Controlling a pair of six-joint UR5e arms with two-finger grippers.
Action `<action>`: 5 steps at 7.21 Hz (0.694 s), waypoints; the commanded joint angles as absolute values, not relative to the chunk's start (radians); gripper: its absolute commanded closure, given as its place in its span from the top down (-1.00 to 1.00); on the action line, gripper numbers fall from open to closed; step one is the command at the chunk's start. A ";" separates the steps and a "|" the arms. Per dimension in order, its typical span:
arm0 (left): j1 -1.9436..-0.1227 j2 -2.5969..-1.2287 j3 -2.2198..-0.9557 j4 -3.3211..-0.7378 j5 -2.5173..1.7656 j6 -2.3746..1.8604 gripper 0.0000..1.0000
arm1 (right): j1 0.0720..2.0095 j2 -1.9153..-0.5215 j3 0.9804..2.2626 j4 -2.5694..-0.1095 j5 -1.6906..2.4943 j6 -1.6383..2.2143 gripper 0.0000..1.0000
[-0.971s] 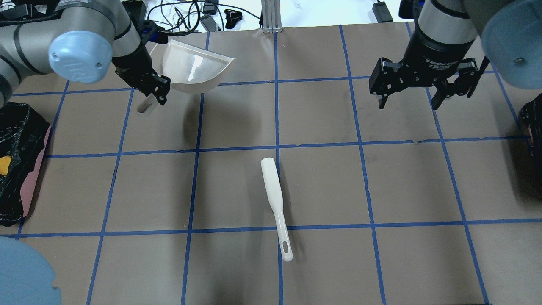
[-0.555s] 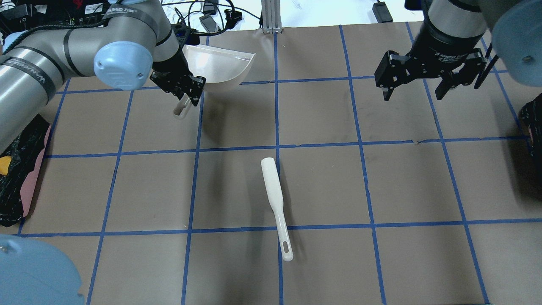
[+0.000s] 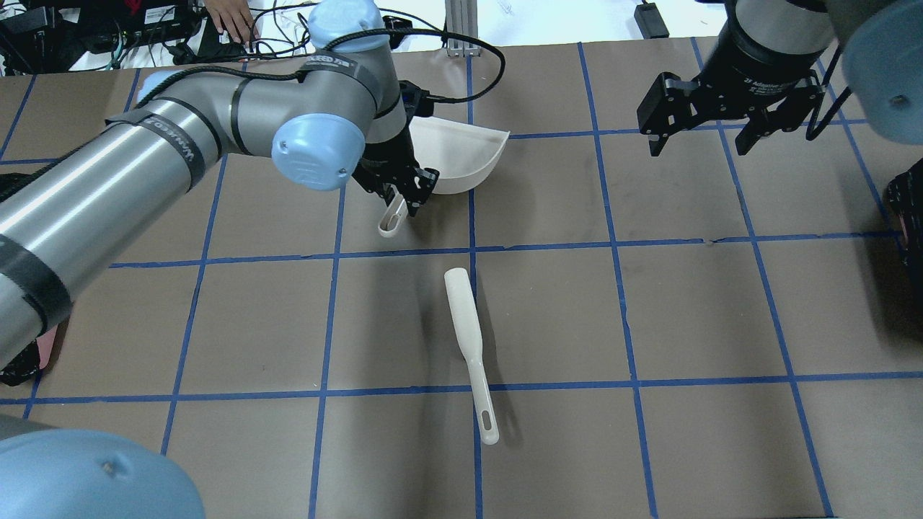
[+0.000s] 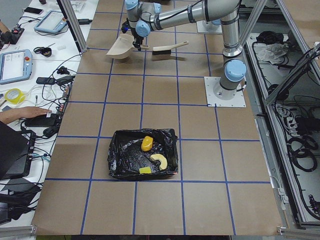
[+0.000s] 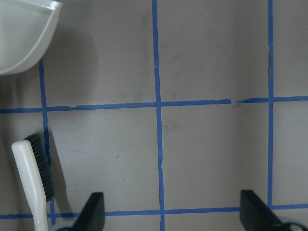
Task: Sweep and dump trash in nearest bin
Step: 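Carry the empty dustpan back with the left gripper and lower it onto the table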
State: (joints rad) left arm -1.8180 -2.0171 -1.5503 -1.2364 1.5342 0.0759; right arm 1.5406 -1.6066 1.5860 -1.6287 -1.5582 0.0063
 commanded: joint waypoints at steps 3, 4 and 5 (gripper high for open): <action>-1.888 -2.085 -1.582 -1.134 1.542 -0.060 -1.00 | 1.540 -1.608 1.586 -1.650 -1.554 -0.012 1.00; -1.896 -2.094 -1.580 -1.125 1.542 -0.083 -1.00 | 1.540 -1.608 1.585 -1.657 -1.552 -0.012 1.00; -1.898 -2.095 -1.578 -1.123 1.539 -0.115 -1.00 | 1.540 -1.608 1.586 -1.654 -1.552 -0.012 1.00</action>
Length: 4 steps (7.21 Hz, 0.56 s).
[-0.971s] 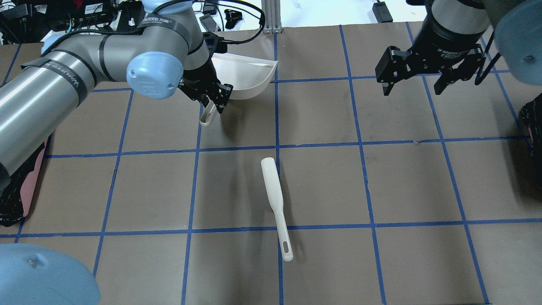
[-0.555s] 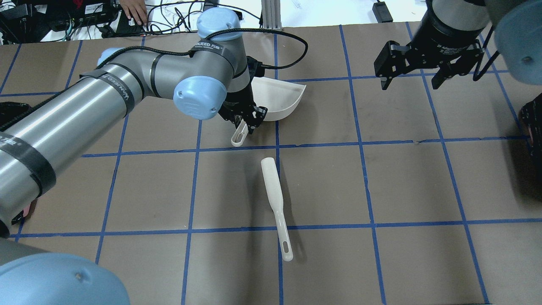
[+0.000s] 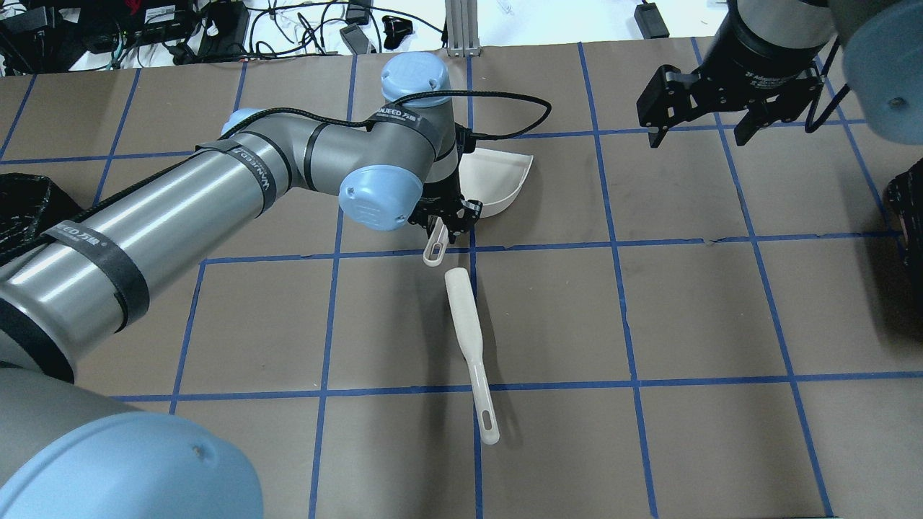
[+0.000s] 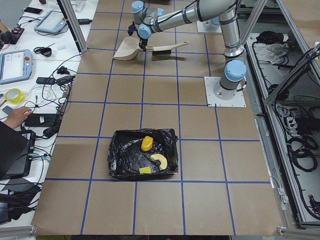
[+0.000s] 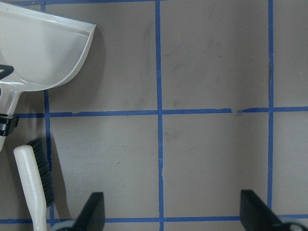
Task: Sweep and dump trash in nearest bin
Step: 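Carry the empty dustpan back with the left gripper and lower it onto the table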
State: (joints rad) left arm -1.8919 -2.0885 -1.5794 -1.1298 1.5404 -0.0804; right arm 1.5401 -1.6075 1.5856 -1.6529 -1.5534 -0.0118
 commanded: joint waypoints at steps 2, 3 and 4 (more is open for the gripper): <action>-1.901 -2.098 -1.580 -1.123 1.539 -0.202 -1.00 | 1.540 -1.606 1.586 -1.657 -1.560 -0.012 1.00; -1.901 -2.097 -1.580 -1.124 1.540 -0.201 -1.00 | 1.540 -1.608 1.585 -1.654 -1.569 -0.014 1.00; -1.902 -2.097 -1.580 -1.124 1.542 -0.199 -1.00 | 1.540 -1.608 1.585 -1.654 -1.568 -0.014 1.00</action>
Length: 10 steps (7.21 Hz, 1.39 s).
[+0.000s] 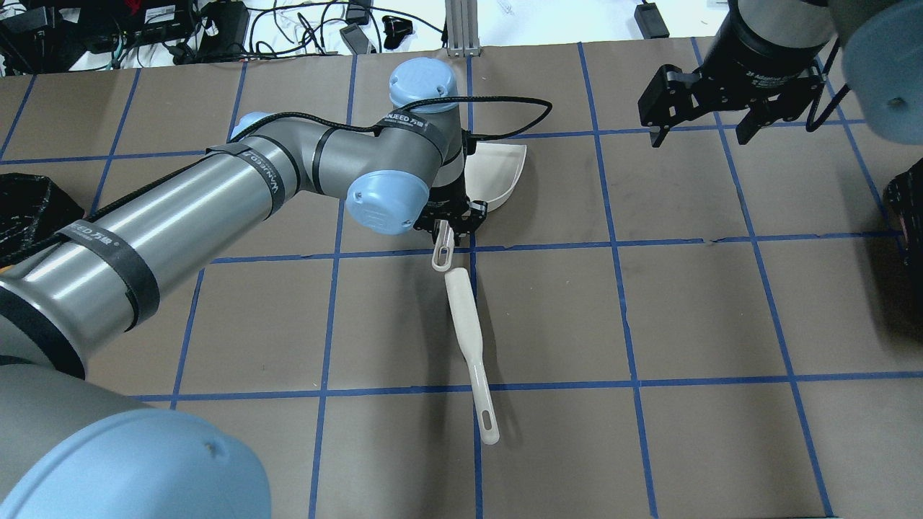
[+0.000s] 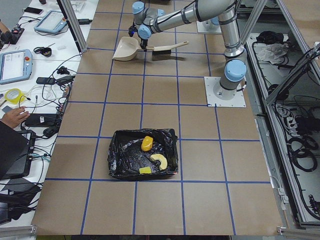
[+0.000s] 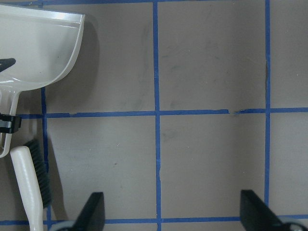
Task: Sweep and dump trash in nearest bin
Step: 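Carry the empty dustpan back with the left gripper and lower it onto the table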
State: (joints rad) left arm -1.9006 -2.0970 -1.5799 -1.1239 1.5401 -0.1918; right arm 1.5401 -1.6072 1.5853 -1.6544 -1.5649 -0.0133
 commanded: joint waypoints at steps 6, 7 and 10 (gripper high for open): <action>-1.898 -1.996 -1.563 -1.150 1.531 -0.204 1.00 | 1.545 -1.608 1.581 -1.654 -1.557 -0.003 1.00; -1.898 -1.943 -1.563 -1.225 1.537 -0.206 1.00 | 1.545 -1.606 1.586 -1.654 -1.557 -0.002 1.00; -1.893 -1.700 -1.536 -1.574 1.542 -0.216 1.00 | 1.551 -1.589 1.595 -1.654 -1.554 -0.009 1.00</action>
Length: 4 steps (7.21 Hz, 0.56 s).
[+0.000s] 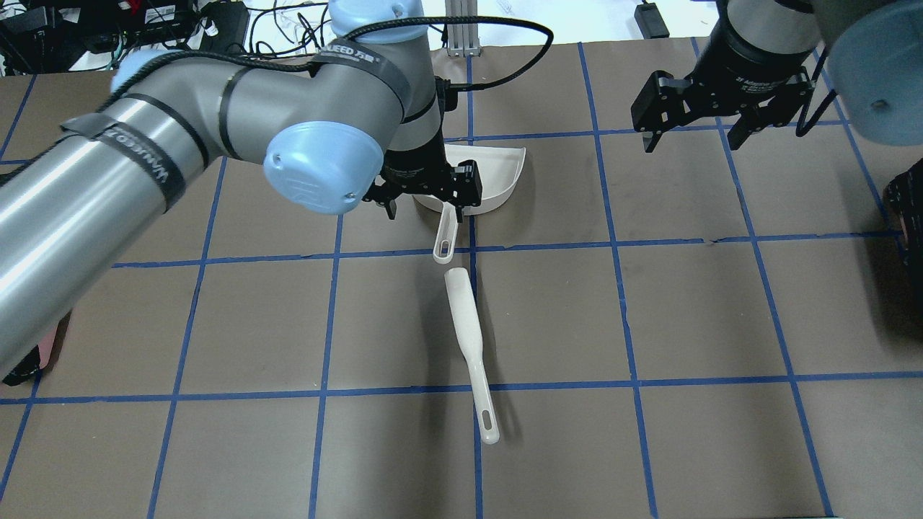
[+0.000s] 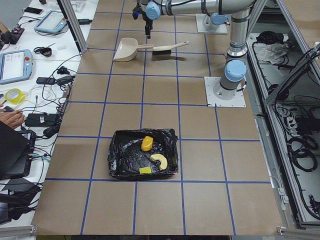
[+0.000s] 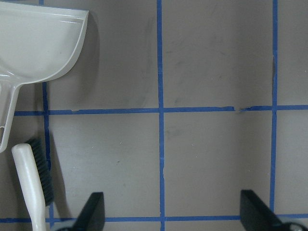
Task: Sweep and dump trash in nearest bin
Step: 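Carry the empty dustpan back with the left gripper and lower it onto the table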
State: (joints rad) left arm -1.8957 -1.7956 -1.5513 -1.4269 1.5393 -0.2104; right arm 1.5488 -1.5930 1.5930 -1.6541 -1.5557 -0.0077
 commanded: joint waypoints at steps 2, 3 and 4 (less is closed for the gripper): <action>-1.891 -1.608 -1.514 -1.681 1.540 -0.230 1.00 | 1.551 -1.588 1.595 -1.652 -1.554 -0.009 1.00; -1.894 -1.582 -1.520 -1.684 1.542 -0.230 1.00 | 1.551 -1.588 1.597 -1.652 -1.554 -0.011 1.00; -1.896 -1.556 -1.528 -1.686 1.543 -0.236 1.00 | 1.551 -1.588 1.597 -1.651 -1.554 -0.011 1.00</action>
